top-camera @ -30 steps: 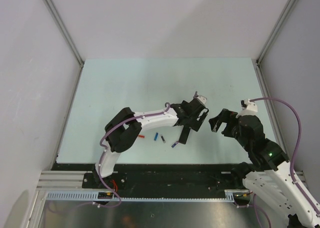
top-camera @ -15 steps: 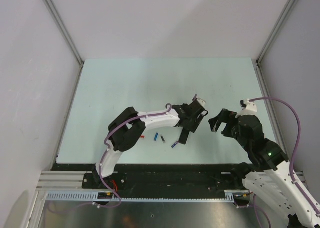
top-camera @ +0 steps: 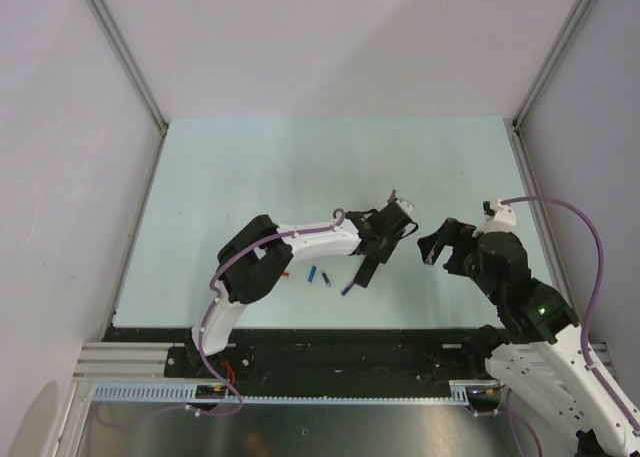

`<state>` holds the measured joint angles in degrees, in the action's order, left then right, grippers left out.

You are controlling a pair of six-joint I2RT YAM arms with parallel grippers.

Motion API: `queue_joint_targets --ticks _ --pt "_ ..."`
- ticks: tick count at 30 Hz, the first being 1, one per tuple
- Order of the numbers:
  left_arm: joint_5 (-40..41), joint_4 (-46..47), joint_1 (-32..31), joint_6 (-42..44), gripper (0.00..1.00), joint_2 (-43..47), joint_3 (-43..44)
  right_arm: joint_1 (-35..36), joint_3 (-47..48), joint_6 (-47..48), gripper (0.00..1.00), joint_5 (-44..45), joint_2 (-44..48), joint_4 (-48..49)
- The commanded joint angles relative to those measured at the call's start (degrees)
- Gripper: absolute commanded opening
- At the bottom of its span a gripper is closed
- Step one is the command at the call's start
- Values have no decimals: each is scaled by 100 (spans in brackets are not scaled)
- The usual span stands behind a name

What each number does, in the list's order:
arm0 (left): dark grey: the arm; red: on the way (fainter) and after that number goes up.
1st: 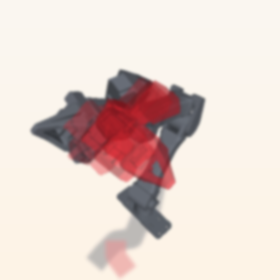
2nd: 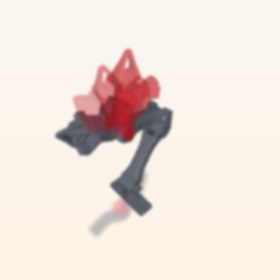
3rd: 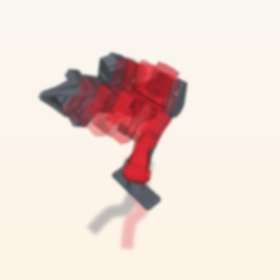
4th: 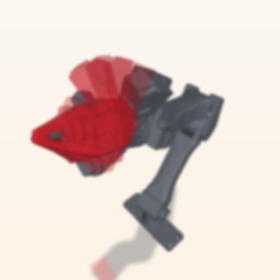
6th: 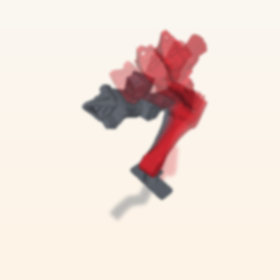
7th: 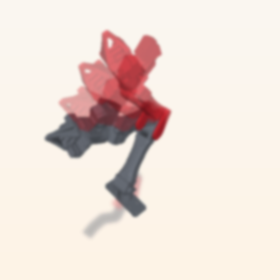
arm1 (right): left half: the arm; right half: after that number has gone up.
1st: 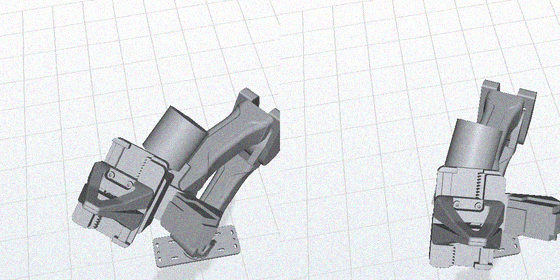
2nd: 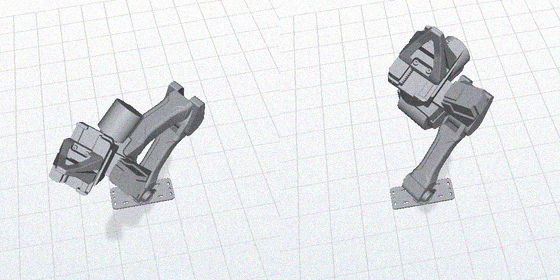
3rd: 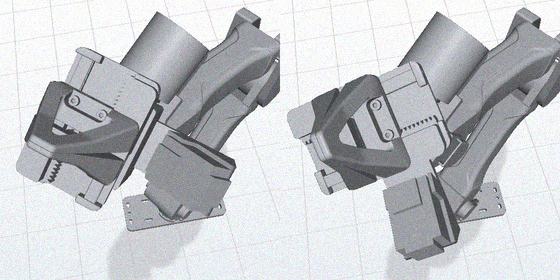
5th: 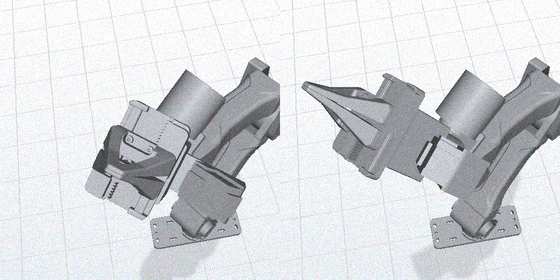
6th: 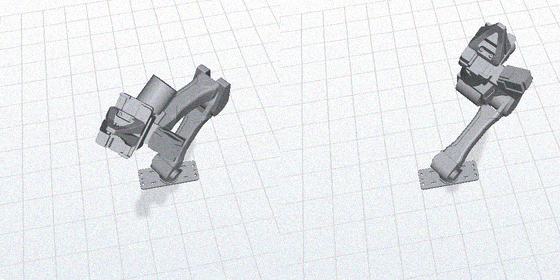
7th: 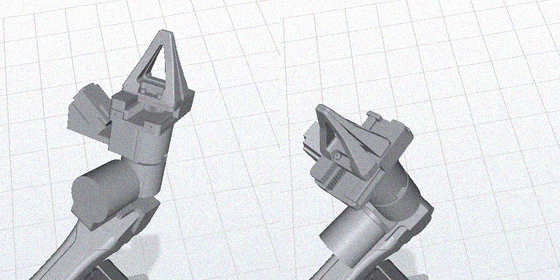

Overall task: Load the batteries into the remote control
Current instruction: Pick up the remote control from the center of the board, then adjust the remote control.

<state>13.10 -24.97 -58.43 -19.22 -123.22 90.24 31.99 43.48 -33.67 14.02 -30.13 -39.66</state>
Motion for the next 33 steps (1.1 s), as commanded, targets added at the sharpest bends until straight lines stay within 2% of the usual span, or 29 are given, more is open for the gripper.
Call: queue_joint_targets --ticks 1,4,8,11,12,15,19,24,25,27,28,29,33 --pt "104 -148 -1 6 25 209 -67 18 107 -78 100 -75 78 37" --pt "184 -105 42 33 23 822 -68 27 221 -69 100 -75 25 72" --pt "-105 176 331 -116 20 1747 -137 18 371 -52 100 -66 -28 160" --pt "-675 615 726 -475 17 2511 -523 18 398 -87 100 -110 68 309" --pt "-1139 799 859 -608 15 2748 -707 18 398 -113 100 -154 112 397" --pt "-1932 1818 1325 -1126 15 3654 -1656 18 354 -280 100 -329 130 651" --pt "-3293 3967 1791 -1917 17 4656 -3201 9 161 -386 100 -1049 -19 1284" --pt "-3788 5079 2072 -2585 17 5473 -3986 18 -85 -631 100 -2558 -282 2722" --pt "-3885 5690 2116 -2743 17 5545 -4301 18 -225 -702 100 -2762 -353 2996" --pt "-4236 6326 2283 -3358 16 5633 -4575 18 -349 -955 100 -3341 -484 3811" --pt "-4324 6895 2327 -3534 16 5659 -4776 27 -410 -1044 100 -3492 -659 4095" --pt "-4395 7127 2397 -3849 15 5677 -4866 18 -489 -1132 100 -3624 -757 4307" --pt "-4387 7831 2451 -4098 16 5835 -5182 88 -648 -1458 100 -4239 -1135 5299"
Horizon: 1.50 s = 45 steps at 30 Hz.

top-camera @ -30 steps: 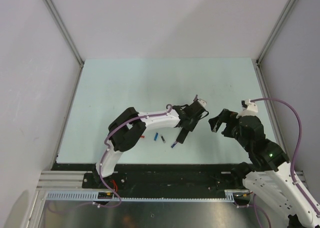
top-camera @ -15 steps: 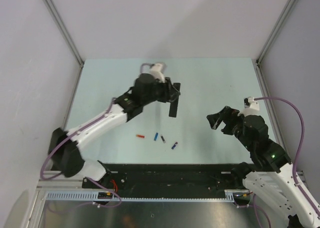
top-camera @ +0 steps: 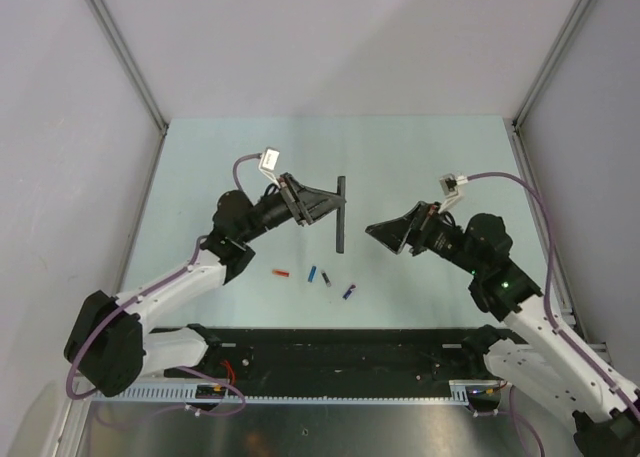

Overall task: Load the batteries into the remote control
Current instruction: Adjust the remote control.

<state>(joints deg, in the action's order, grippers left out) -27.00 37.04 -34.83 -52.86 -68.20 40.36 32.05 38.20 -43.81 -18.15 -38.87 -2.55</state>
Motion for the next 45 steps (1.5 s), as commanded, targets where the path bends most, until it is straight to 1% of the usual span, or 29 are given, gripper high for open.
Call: queue_joint_targets --ticks 1,9,16,18,19,20,22,23,31,34,35,37,38,40,41,42,43,44,45 --pt "-367 1805 82 -743 15 360 -247 117 -137 -487 100 -1050 -322 1669" --pt "-481 2106 90 -936 15 124 -134 582 -128 -505 100 -1121 -1095 2407" --pt "-516 2176 82 -980 14 79 -125 723 -137 -567 100 -1085 -1403 2847" --pt "-507 2176 90 -981 14 88 -133 758 -137 -584 97 -1085 -1465 2943" --pt "-508 2176 82 -998 14 105 -142 767 -128 -585 95 -1085 -1517 2988" --pt "-464 2185 90 -998 14 106 -160 785 -137 -576 90 -1094 -1544 3049" --pt "-429 2185 82 -998 14 149 -212 846 -137 -585 87 -1094 -1597 3085" --pt "-428 2185 90 -998 14 141 -221 873 -137 -576 82 -1094 -1632 3111" --pt "-279 2194 90 -1051 14 167 -318 1093 -137 -470 68 -953 -1676 3041" --pt "-279 2194 82 -1042 14 176 -327 1101 -137 -470 60 -918 -1659 3006" --pt "-288 2194 82 -1051 14 176 -327 1101 -137 -444 55 -901 -1650 3006" --pt "-279 2185 82 -1060 15 194 -336 1119 -128 -427 50 -874 -1615 3006" --pt "-279 2185 90 -1060 16 202 -344 1119 -137 -409 45 -883 -1606 3032" --pt "-253 2185 82 -1086 21 228 -397 1128 -137 -409 39 -901 -1562 3058" --pt "-261 2185 90 -1086 25 229 -406 1136 -137 -383 32 -909 -1545 3050" --pt "-261 2185 90 -1086 39 229 -423 1145 -137 -365 29 -909 -1518 3023" --pt "-253 2185 108 -1112 48 229 -441 1145 -119 -339 25 -901 -1431 2997" --pt "-253 2194 134 -1121 59 211 -450 1163 -102 -304 16 -883 -1378 2823" --pt "-253 2185 152 -1173 76 211 -467 1163 -84 -182 11 -857 -1325 2699"
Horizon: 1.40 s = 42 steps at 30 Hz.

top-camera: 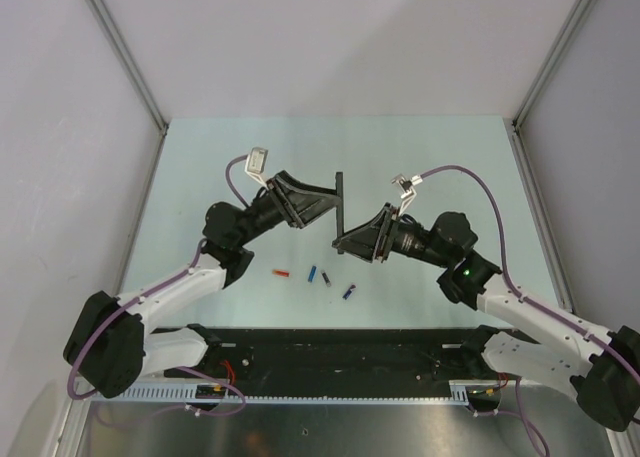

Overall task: Load the batteries into the remote control
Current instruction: Adjust the remote control.

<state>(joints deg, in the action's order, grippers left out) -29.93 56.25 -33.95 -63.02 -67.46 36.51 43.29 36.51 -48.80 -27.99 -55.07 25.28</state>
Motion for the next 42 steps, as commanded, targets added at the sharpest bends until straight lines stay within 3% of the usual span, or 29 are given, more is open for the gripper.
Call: queue_joint_targets --ticks 1,2,4,8,10,11,13,15,20,25,31,38,42 --pt "58 264 125 -175 82 128 -100 57 128 414 7 205 425 -241" --pt "84 264 169 -192 87 137 -109 83 241 545 1 284 488 -695" --pt "110 264 353 -280 99 145 -179 188 408 993 0 652 620 -1268" --pt "260 107 522 -141 100 303 -364 320 865 1591 0 1531 770 -3022" --pt "295 -462 417 359 100 400 -181 531 1330 1942 0 2424 630 -4024" --pt "382 -1353 329 613 100 557 -58 610 1471 2022 0 2725 472 -4292" --pt "987 -2141 -56 1457 100 768 215 846 1736 2093 0 3506 366 -4766" --pt "1470 -2942 -356 2028 100 1023 364 979 1815 2111 0 3843 269 -4944" --pt "2360 -3436 -1025 2330 100 1112 409 1304 1947 2041 0 4345 23 -5191" --pt "2527 -3769 -1271 2453 99 736 646 1524 2044 1997 0 4486 -171 -5165" --pt "2694 -4139 -1412 2444 92 330 814 1770 2211 1979 0 4627 -285 -5156" --pt "2659 -4148 -1465 2365 75 67 936 1982 2264 1953 0 4715 -355 -5103" --pt "2659 -4131 -1561 2365 70 -13 1033 2034 2264 1953 0 4802 -373 -5121"
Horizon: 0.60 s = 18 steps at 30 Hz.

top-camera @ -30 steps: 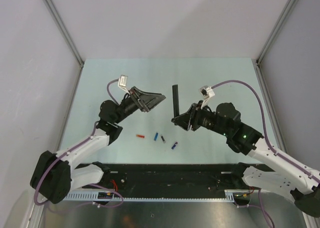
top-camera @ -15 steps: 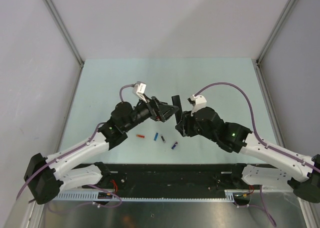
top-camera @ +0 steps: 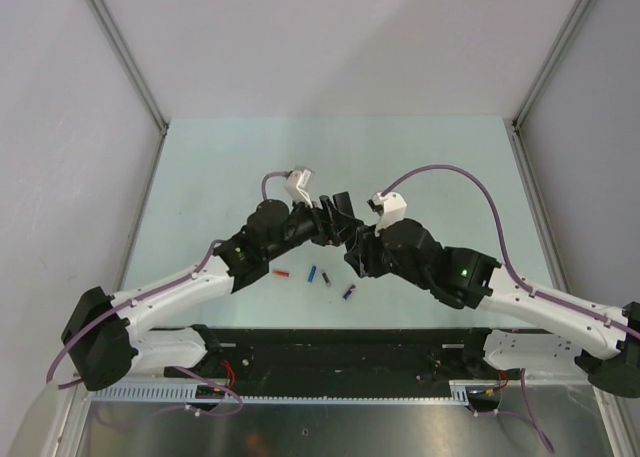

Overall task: Load the batteries into the remote control
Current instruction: Adjust the remote control.

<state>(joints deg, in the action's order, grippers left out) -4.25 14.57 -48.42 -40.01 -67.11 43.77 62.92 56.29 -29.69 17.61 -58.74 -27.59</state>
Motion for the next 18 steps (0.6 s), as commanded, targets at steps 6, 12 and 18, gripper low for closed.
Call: queue_joint_targets --ticks 6,12,18 --pt "126 46 -211 90 49 -92 369 107 286 43 0 313 29 123" --pt "197 55 -220 90 32 -4 299 124 286 25 0 366 64 44" --pt "310 73 -211 63 2 93 246 124 286 -45 70 305 99 0"
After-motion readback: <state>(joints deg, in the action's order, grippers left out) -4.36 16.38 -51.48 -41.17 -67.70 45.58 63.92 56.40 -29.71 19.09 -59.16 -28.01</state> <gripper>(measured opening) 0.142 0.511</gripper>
